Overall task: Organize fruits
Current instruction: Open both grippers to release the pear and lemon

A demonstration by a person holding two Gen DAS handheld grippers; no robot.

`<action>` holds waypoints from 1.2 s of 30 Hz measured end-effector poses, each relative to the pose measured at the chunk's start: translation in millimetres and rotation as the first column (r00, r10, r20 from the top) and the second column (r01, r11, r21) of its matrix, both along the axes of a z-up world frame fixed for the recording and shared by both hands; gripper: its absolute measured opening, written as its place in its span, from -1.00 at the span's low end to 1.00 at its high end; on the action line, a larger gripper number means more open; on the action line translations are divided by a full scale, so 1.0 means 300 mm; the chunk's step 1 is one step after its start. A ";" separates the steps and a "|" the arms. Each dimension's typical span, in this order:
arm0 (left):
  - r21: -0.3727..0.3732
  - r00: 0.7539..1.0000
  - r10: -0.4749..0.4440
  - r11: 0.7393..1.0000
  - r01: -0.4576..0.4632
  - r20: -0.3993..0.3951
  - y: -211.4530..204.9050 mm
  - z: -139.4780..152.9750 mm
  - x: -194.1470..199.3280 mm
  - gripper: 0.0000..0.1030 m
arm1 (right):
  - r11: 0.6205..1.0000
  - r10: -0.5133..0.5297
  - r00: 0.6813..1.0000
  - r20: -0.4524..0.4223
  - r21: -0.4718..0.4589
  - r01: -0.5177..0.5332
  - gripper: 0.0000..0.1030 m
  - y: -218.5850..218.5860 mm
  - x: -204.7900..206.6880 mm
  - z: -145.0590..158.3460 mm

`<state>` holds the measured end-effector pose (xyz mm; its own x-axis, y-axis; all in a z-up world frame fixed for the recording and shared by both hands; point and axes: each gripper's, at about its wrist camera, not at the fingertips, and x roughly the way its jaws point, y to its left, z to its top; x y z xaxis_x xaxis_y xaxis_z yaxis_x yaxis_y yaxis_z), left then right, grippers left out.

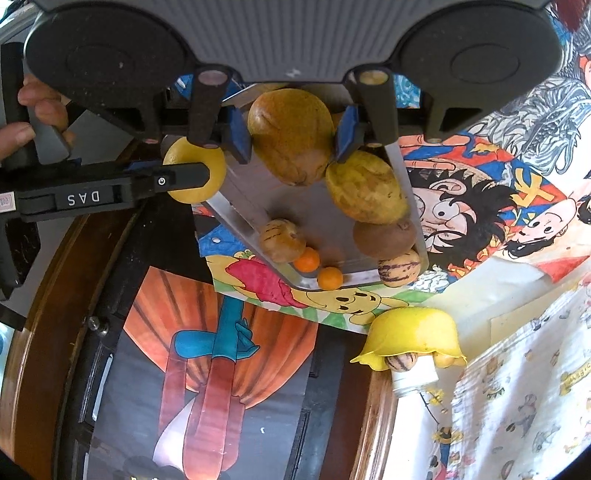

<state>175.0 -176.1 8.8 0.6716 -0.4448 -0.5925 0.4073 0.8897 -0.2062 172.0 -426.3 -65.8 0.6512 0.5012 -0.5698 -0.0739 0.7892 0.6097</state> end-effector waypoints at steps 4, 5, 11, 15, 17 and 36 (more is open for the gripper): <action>0.002 1.000 0.007 1.000 -0.007 0.006 -0.003 -0.003 -0.003 0.03 | 1.000 -0.005 1.000 0.008 0.003 0.005 0.15 0.000 -0.003 -0.004; 0.002 1.000 0.008 1.000 -0.008 0.007 -0.005 -0.003 -0.005 0.03 | 1.000 -0.006 1.000 0.011 0.002 0.006 0.15 0.001 -0.004 -0.005; -0.004 1.000 0.020 1.000 -0.020 0.010 -0.004 -0.005 -0.010 0.04 | 1.000 -0.009 1.000 0.024 -0.012 0.009 0.15 0.011 -0.006 -0.008; 0.014 0.998 0.031 0.999 -0.032 0.046 -0.004 0.002 -0.030 0.05 | 1.000 -0.017 0.999 0.035 -0.008 0.017 0.17 0.013 -0.011 -0.012; 0.015 0.998 0.036 0.999 -0.037 0.058 -0.001 0.005 -0.040 0.06 | 1.000 -0.026 0.999 0.044 -0.007 0.026 0.17 0.013 -0.019 -0.012; -0.087 0.977 0.192 0.979 -0.184 0.089 0.157 0.036 -0.157 0.96 | 0.985 -0.108 0.969 0.223 -0.108 0.134 0.70 0.066 -0.189 0.037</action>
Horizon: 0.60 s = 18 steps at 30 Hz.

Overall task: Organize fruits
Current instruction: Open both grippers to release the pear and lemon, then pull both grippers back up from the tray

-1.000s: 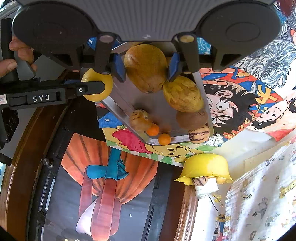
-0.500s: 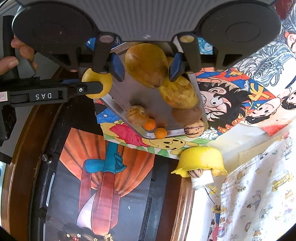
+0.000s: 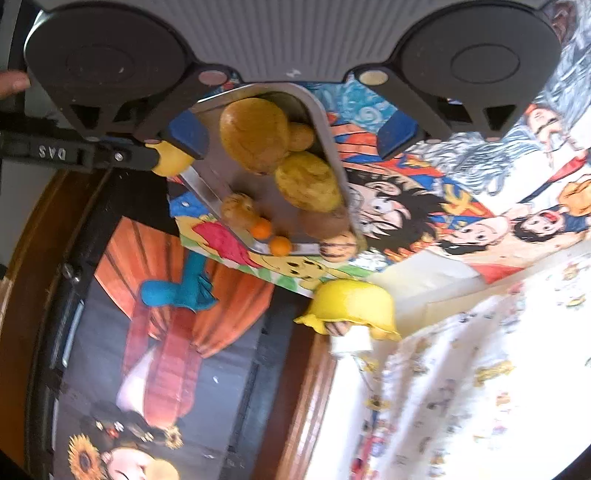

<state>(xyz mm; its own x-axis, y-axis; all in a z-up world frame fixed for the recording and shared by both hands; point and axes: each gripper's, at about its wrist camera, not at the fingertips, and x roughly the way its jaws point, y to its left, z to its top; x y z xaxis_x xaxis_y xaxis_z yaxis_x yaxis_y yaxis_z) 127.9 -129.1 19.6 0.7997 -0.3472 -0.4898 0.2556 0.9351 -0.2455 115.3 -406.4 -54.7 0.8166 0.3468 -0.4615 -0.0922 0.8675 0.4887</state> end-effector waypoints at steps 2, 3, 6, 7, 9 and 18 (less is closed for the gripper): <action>-0.006 1.000 0.019 1.000 -0.019 0.009 0.025 0.004 -0.019 0.99 | 1.000 -0.003 1.000 0.022 -0.013 0.004 0.76 0.020 -0.024 0.010; -0.007 1.000 0.029 1.000 -0.029 0.009 0.037 0.006 -0.030 0.99 | 1.000 -0.007 0.999 0.033 -0.019 0.008 0.79 0.029 -0.037 0.016; -0.005 0.999 0.054 0.999 -0.054 0.006 0.071 0.010 -0.056 0.99 | 0.999 -0.005 0.998 0.069 -0.041 0.008 0.89 0.067 -0.078 0.037; -0.003 0.998 0.063 0.998 -0.063 0.006 0.083 0.011 -0.067 0.99 | 0.999 -0.004 0.997 0.081 -0.052 0.008 0.90 0.082 -0.093 0.045; 0.004 0.997 0.081 0.997 -0.081 0.006 0.105 0.013 -0.084 0.99 | 0.997 0.001 0.995 0.104 -0.074 0.006 0.94 0.112 -0.124 0.062; 0.044 0.990 0.142 0.989 -0.143 0.021 0.200 0.005 -0.187 0.99 | 0.986 0.035 0.986 0.163 -0.164 -0.008 0.99 0.243 -0.249 0.099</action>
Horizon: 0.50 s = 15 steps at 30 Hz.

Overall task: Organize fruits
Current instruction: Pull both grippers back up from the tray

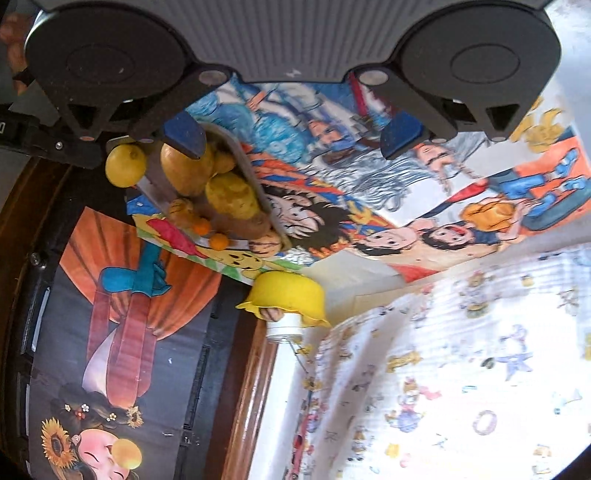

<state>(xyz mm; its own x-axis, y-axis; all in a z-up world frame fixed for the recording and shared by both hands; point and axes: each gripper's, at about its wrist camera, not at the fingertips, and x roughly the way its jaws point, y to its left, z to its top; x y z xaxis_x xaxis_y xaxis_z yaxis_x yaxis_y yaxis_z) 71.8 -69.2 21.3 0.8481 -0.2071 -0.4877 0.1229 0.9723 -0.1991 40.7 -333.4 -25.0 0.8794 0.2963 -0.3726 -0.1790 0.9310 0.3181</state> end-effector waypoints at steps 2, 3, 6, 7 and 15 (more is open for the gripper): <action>0.008 1.000 0.010 1.000 -0.010 0.003 0.017 -0.004 -0.025 0.99 | 1.000 0.011 1.000 0.009 -0.013 -0.011 0.99 0.027 -0.026 0.001; 0.012 1.000 0.013 1.000 -0.013 0.004 0.026 -0.006 -0.035 0.99 | 1.000 0.015 1.000 0.015 -0.023 -0.015 0.99 0.041 -0.040 0.001; 0.025 1.000 0.024 0.999 -0.024 0.009 0.044 -0.012 -0.068 0.99 | 0.999 0.021 0.999 0.029 -0.046 -0.020 0.99 0.080 -0.078 0.001; 0.029 1.000 0.026 0.999 -0.026 0.011 0.049 -0.013 -0.076 0.99 | 0.999 0.025 0.999 0.032 -0.049 -0.023 0.99 0.089 -0.088 0.000; 0.050 0.999 0.042 0.998 -0.043 0.024 0.082 -0.022 -0.133 0.99 | 0.996 0.036 0.998 0.047 -0.080 -0.032 0.99 0.139 -0.142 0.000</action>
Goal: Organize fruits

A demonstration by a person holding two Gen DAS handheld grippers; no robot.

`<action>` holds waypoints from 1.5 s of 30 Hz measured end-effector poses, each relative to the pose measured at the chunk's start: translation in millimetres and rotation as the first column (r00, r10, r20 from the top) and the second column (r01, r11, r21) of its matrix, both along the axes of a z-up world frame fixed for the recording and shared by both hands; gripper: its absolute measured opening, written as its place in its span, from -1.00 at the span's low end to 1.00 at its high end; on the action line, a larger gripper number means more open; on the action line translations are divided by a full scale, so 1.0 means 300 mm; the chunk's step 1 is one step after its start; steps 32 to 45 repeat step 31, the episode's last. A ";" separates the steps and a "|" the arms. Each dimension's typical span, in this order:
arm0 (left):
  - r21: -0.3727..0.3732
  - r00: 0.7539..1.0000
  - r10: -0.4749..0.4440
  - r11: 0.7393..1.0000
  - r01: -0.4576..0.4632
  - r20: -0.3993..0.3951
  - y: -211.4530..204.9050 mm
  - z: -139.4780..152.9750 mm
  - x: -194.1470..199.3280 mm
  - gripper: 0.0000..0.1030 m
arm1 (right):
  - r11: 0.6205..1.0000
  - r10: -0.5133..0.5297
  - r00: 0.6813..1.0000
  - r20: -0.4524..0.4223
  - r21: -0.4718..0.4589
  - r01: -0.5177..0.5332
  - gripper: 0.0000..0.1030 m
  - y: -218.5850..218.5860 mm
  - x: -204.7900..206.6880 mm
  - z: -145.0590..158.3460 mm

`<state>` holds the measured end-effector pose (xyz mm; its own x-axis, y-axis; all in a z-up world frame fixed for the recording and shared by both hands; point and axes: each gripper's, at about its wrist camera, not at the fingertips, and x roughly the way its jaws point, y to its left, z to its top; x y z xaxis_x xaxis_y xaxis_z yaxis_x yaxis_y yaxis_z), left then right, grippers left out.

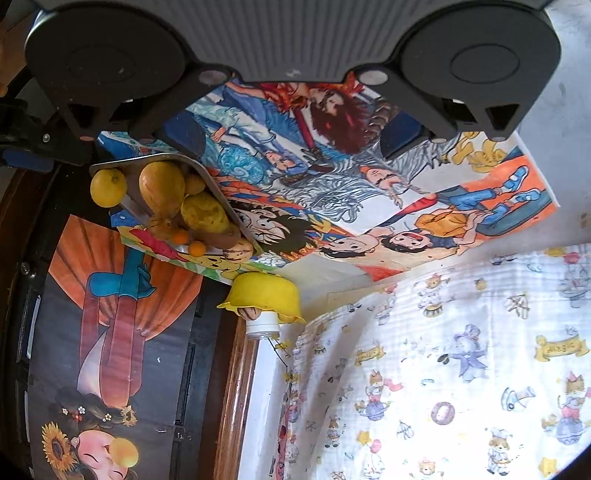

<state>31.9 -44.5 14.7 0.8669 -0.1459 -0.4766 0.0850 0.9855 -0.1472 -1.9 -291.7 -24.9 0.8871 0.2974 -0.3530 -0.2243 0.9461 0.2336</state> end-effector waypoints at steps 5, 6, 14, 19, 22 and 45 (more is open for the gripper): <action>0.000 1.000 0.009 1.000 -0.009 0.001 0.016 -0.004 -0.015 0.99 | 1.000 0.007 1.000 0.006 -0.016 -0.007 0.99 0.018 -0.014 0.000; -0.001 1.000 0.011 1.000 -0.011 0.000 0.018 -0.004 -0.017 0.99 | 1.000 0.008 1.000 0.006 -0.017 -0.008 0.99 0.019 -0.015 0.000; -0.002 1.000 0.016 1.000 -0.016 0.001 0.025 -0.005 -0.021 0.99 | 1.000 0.013 1.000 0.014 -0.028 -0.013 0.99 0.026 -0.024 0.002; -0.003 1.000 0.017 1.000 -0.017 0.002 0.026 -0.003 -0.022 0.99 | 1.000 0.013 1.000 0.014 -0.026 -0.013 0.99 0.026 -0.025 0.003; 0.002 1.000 0.021 1.000 -0.021 0.005 0.025 -0.001 -0.023 0.99 | 1.000 0.013 1.000 0.014 -0.027 -0.013 0.99 0.029 -0.025 0.003; 0.001 1.000 -0.004 1.000 0.004 0.010 0.019 -0.004 -0.026 0.99 | 1.000 0.014 1.000 0.009 -0.019 -0.014 0.99 0.031 -0.025 -0.003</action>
